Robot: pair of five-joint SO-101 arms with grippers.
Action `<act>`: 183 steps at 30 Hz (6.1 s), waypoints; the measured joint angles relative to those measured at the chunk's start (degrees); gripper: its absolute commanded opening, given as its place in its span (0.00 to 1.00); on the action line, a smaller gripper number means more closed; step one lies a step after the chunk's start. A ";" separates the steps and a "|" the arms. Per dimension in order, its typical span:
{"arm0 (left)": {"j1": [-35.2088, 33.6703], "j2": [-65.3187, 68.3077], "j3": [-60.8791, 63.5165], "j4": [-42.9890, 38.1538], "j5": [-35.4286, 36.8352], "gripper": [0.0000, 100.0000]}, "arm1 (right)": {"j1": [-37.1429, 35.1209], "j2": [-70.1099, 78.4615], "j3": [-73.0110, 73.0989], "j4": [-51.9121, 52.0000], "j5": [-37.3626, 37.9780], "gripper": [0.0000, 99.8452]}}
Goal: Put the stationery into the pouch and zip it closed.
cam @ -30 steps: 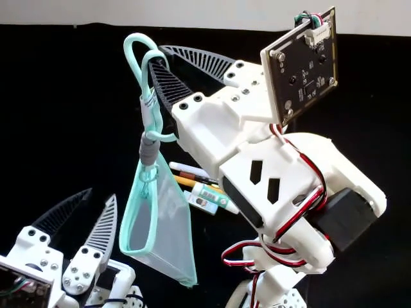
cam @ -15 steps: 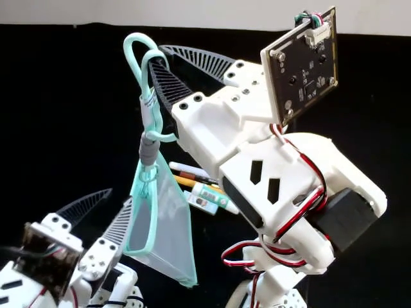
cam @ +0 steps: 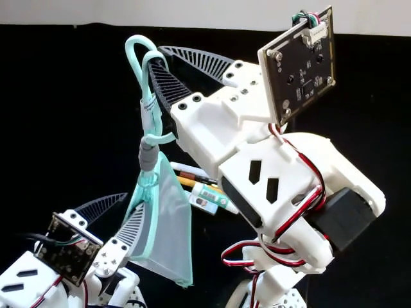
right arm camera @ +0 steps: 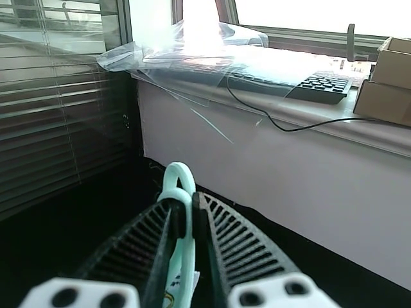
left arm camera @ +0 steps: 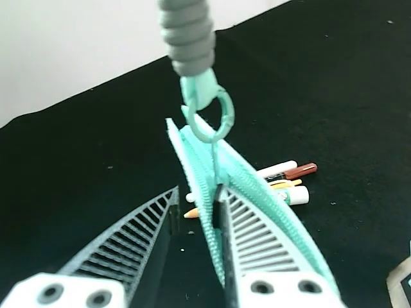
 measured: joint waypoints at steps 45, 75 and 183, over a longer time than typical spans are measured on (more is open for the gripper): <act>0.35 -0.18 0.53 -0.26 0.00 0.01 | 11.87 11.87 0.00 -7.30 0.00 0.01; 0.35 -0.18 0.53 -0.44 0.00 0.01 | 12.13 11.87 0.00 -5.98 -4.84 0.26; -2.73 8.35 9.67 -19.96 -15.82 0.16 | 7.65 -5.71 66.73 -5.71 24.70 0.21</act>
